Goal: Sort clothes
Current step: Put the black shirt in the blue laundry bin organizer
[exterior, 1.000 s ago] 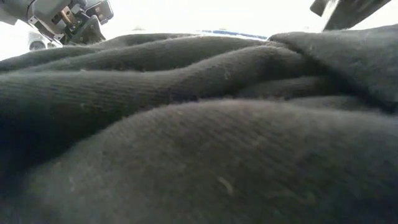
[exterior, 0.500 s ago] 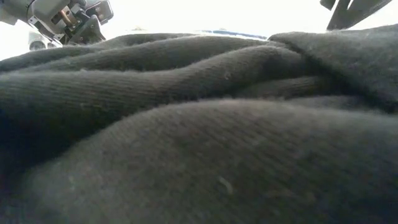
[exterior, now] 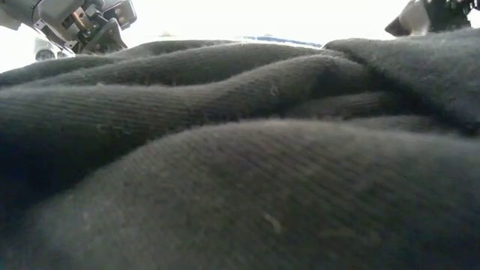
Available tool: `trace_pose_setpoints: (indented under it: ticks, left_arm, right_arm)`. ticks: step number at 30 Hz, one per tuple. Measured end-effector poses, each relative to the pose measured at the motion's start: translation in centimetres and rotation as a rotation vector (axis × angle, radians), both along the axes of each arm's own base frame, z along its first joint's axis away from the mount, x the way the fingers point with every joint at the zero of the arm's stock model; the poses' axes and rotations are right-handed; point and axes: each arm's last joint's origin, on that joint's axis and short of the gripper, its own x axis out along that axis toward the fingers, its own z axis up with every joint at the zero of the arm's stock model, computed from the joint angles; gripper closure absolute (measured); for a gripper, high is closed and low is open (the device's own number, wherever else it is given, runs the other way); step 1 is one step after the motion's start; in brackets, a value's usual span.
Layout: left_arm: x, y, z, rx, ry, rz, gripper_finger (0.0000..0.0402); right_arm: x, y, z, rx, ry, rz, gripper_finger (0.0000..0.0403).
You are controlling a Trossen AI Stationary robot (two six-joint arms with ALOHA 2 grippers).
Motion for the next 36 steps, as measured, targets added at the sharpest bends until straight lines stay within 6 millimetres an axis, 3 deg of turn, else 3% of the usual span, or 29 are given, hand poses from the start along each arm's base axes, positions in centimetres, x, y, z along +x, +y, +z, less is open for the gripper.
trace_pose_setpoints:
  ticks: [13,16,19,25,29,36]
  left_arm:
    - [0.0,0.0,0.1,-0.003,-0.007,0.000,0.0280]
    - [0.0,0.0,0.0,-0.002,-0.006,0.000,0.0280]
    - [0.0,0.0,0.0,-0.002,-0.005,0.000,0.0280]
    - [0.0,0.0,0.0,0.000,0.000,0.000,0.0280]
    - [0.0,0.0,0.0,0.000,0.000,0.000,0.0280]
    - [0.0,0.0,0.0,0.000,0.000,0.000,0.0280]
  right_arm:
    - [3.5,-0.5,-7.1,-0.035,0.151,0.008,0.0178]
    - [4.3,-0.7,-8.1,-0.032,0.144,-0.005,0.0195]
    - [4.8,-1.2,-8.2,-0.036,0.124,-0.027,0.0236]
    - [5.5,-2.9,-7.0,-0.146,0.058,-0.024,0.0380]
    - [5.4,-4.2,-5.3,-0.157,0.063,-0.048,0.0381]
    - [4.1,-6.4,0.7,-0.164,-0.053,-0.121,0.0389]
